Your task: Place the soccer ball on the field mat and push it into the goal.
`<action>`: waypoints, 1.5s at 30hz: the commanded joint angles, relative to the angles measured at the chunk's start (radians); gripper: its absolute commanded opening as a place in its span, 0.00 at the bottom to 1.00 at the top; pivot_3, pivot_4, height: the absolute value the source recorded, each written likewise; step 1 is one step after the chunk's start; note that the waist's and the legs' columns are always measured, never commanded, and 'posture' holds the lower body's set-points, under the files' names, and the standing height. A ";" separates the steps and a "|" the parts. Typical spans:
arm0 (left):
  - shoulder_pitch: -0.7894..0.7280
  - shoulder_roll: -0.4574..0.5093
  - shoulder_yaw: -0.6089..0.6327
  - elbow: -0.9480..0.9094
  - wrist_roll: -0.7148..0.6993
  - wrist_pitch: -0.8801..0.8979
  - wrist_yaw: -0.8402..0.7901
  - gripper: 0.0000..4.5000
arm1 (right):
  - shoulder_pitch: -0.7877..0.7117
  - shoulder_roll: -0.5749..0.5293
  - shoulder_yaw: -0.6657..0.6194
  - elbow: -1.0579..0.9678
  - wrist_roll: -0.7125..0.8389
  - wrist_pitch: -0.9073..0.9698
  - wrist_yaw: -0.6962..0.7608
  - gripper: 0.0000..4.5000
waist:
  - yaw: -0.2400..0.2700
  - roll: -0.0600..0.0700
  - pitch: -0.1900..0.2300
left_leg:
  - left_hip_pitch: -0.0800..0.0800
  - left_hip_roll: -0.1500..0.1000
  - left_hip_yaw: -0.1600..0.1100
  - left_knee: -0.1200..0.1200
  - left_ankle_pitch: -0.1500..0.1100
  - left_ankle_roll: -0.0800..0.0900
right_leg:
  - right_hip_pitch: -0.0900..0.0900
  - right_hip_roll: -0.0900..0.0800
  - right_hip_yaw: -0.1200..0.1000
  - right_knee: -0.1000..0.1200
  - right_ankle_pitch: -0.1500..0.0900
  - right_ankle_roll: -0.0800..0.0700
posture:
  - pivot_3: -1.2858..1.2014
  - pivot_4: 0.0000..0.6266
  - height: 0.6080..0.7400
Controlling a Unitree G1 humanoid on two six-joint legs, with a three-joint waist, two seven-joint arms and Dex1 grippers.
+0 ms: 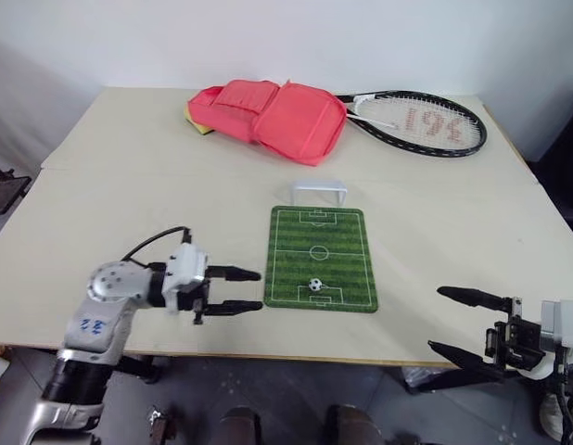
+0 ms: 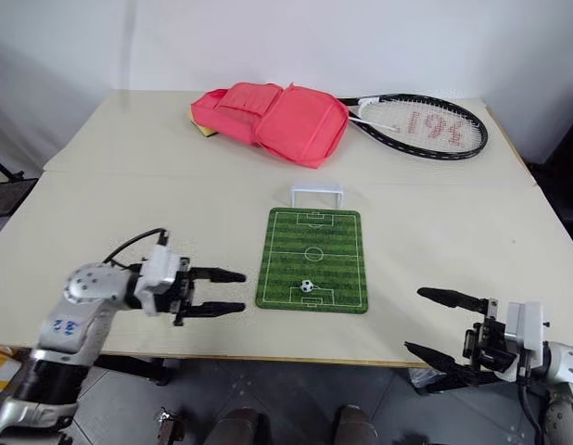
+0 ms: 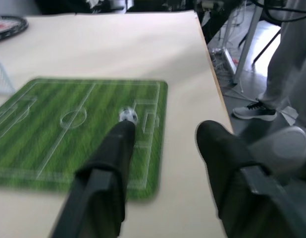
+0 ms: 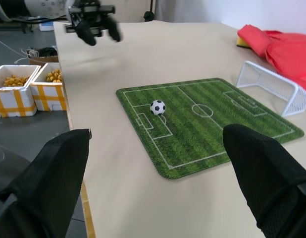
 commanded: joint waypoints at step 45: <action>-0.665 -0.519 -0.232 0.886 0.351 -0.329 0.488 0.01 | 0.142 0.137 -0.073 -0.065 -0.011 -0.138 -0.138 1.00 | 0.011 -0.001 0.001 | -0.002 -0.001 0.001 0.009 -0.001 0.001 | 0.000 0.000 0.003 -0.001 0.001 0.002 | 0.52 0.24 1.00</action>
